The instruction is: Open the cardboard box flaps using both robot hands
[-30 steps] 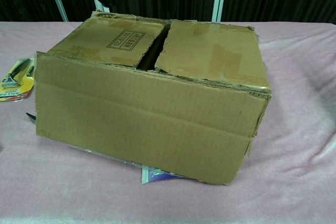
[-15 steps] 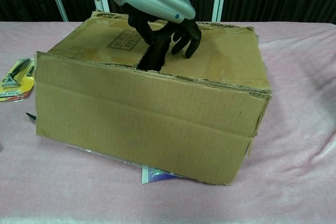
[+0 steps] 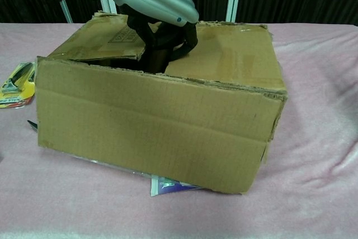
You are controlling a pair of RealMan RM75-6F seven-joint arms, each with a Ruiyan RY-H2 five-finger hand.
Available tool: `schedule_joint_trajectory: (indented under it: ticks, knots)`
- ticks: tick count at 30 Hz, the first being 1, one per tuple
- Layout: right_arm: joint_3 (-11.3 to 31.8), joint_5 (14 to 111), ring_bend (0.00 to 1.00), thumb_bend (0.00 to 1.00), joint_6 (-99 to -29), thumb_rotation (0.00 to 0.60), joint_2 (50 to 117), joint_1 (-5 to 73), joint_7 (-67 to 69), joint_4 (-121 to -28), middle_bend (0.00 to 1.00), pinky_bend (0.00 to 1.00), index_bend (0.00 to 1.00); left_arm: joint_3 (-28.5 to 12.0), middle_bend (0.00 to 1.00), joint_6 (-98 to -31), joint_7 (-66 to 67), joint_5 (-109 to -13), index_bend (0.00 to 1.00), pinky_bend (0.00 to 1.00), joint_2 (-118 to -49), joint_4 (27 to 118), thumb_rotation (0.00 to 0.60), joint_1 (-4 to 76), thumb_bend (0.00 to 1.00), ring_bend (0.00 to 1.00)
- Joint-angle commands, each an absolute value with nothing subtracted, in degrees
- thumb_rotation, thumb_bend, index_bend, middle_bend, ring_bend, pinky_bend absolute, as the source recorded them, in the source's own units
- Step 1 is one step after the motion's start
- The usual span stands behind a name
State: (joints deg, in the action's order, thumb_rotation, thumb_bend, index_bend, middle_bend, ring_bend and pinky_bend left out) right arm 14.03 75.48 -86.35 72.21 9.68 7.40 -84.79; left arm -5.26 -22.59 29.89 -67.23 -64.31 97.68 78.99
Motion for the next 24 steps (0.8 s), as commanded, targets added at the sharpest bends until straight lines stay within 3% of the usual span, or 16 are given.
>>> schedule_joint_trajectory:
  ticks: [1, 24]
  knots:
    - [14.0, 75.6, 0.0, 0.36, -86.3, 0.6, 72.2, 9.6, 7.5, -84.9, 0.0, 0.21, 0.0, -4.2, 0.73, -24.1, 31.0, -65.8, 0.54, 0.49, -61.8, 99.6, 0.6, 79.4, 1.0, 0.56]
    - [14.0, 76.2, 0.0, 0.38, -86.3, 0.6, 72.4, 9.4, 6.9, -85.6, 0.0, 0.21, 0.0, -5.2, 0.73, -32.2, 28.2, -65.8, 0.54, 0.49, -44.2, 110.2, 0.6, 74.7, 1.0, 0.56]
